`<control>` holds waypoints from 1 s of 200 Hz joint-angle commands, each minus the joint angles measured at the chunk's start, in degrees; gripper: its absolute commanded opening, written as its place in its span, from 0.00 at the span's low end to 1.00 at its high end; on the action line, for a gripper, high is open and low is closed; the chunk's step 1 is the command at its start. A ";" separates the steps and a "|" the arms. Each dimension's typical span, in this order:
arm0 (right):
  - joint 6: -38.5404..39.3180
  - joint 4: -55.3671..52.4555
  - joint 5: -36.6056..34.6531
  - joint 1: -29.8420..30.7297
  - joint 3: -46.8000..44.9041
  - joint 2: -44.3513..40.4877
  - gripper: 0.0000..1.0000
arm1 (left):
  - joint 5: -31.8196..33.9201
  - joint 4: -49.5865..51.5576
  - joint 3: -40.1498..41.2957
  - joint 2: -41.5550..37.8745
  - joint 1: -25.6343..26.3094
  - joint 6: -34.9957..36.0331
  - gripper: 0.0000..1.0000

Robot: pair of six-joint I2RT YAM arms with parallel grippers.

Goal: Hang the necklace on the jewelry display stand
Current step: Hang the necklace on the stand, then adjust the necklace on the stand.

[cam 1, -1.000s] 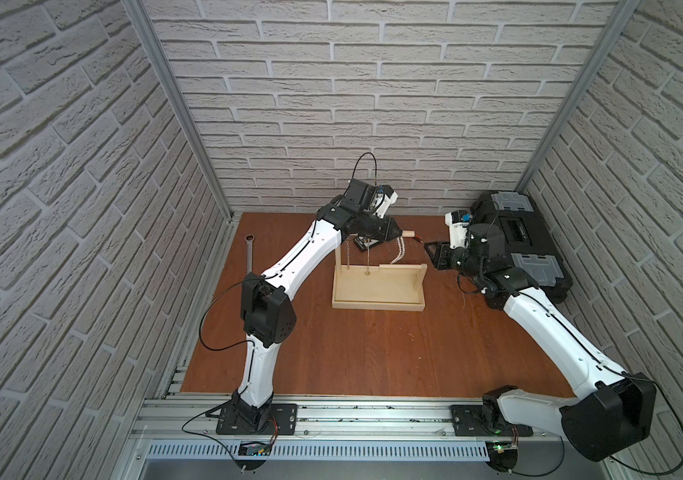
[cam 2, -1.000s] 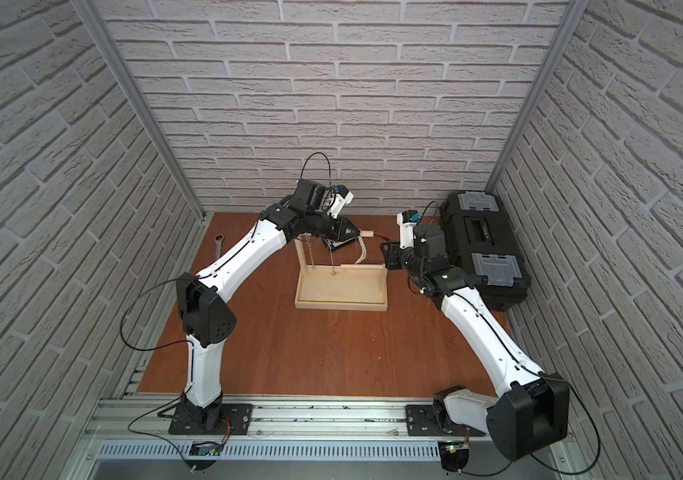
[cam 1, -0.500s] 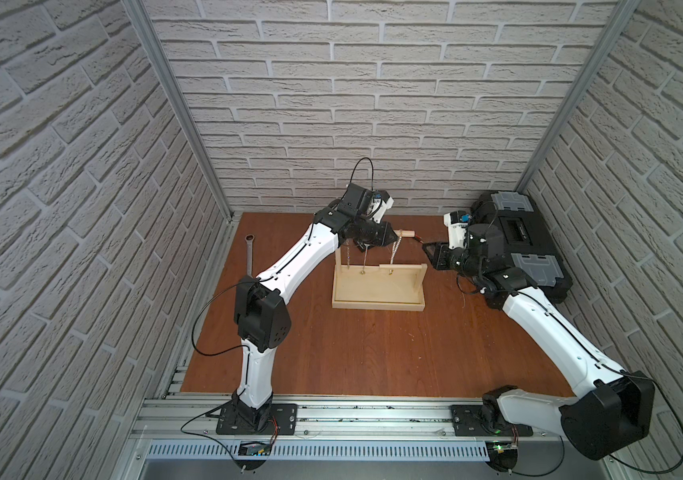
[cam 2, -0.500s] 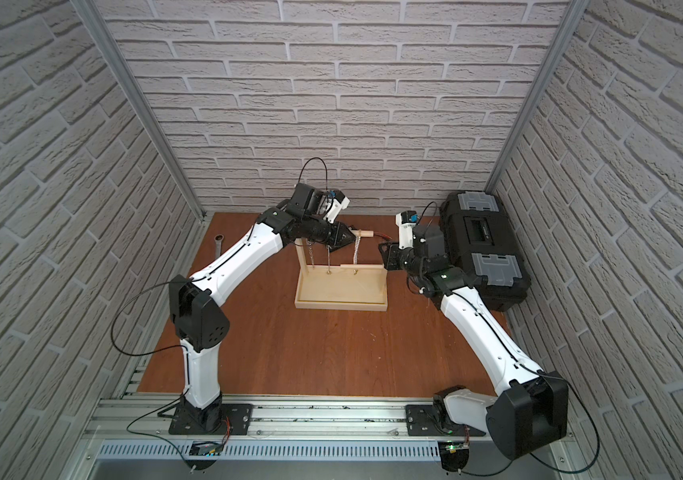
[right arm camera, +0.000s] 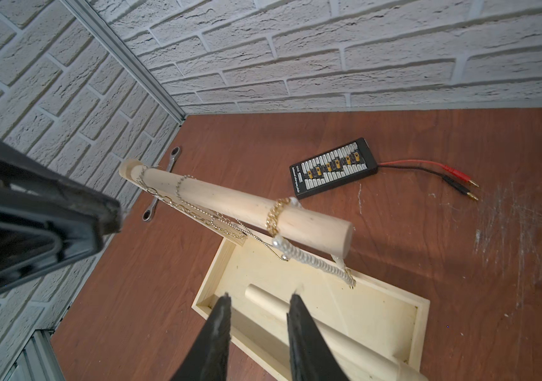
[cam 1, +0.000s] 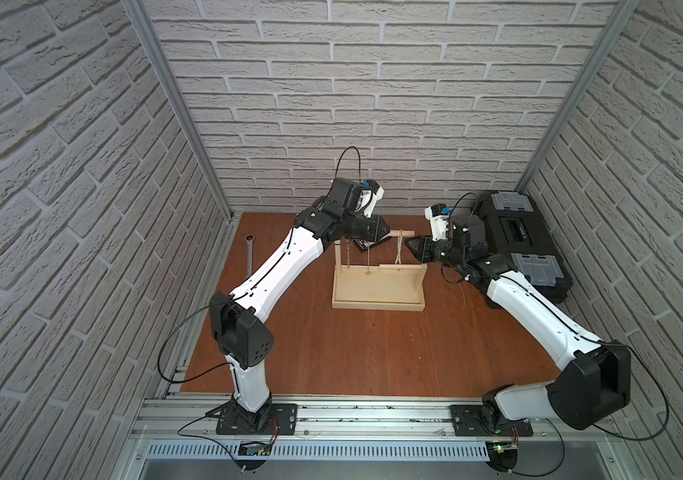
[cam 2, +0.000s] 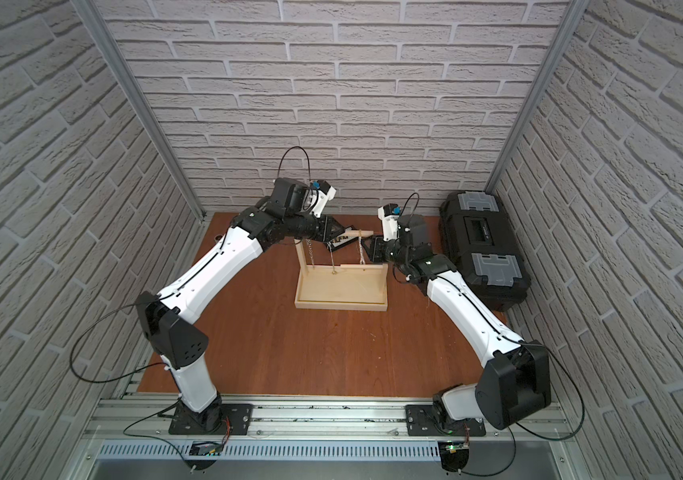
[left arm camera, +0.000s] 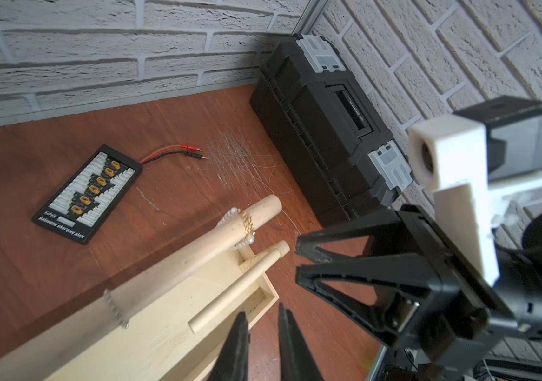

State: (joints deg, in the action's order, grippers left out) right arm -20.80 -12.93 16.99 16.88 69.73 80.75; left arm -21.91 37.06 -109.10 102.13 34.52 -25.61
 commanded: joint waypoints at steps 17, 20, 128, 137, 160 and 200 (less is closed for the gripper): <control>0.32 0.69 0.32 1.21 3.86 2.74 0.34 | 2.44 -3.09 5.29 -4.89 -1.29 -0.43 0.21; 0.36 0.60 0.11 1.29 3.90 2.94 0.34 | 2.41 -3.17 5.62 -5.17 -1.38 -0.41 0.21; 0.00 -0.52 -3.79 2.81 6.24 9.81 0.36 | 2.62 -4.21 10.83 -11.70 -2.35 -0.85 0.21; -0.07 -0.15 -3.87 2.89 6.61 10.36 0.36 | 2.67 -4.19 11.24 -12.13 -2.36 -0.76 0.21; 0.48 -0.18 -4.59 3.38 7.98 11.85 0.35 | 2.97 -4.53 12.47 -13.07 -2.50 -0.76 0.21; 1.58 -0.37 -5.21 4.79 9.78 13.37 0.27 | 3.06 -4.81 13.82 -13.61 -3.08 -0.94 0.21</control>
State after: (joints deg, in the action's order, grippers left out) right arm -20.43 -14.46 12.84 20.45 77.28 93.56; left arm -19.31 34.61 -96.42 89.82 32.12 -26.68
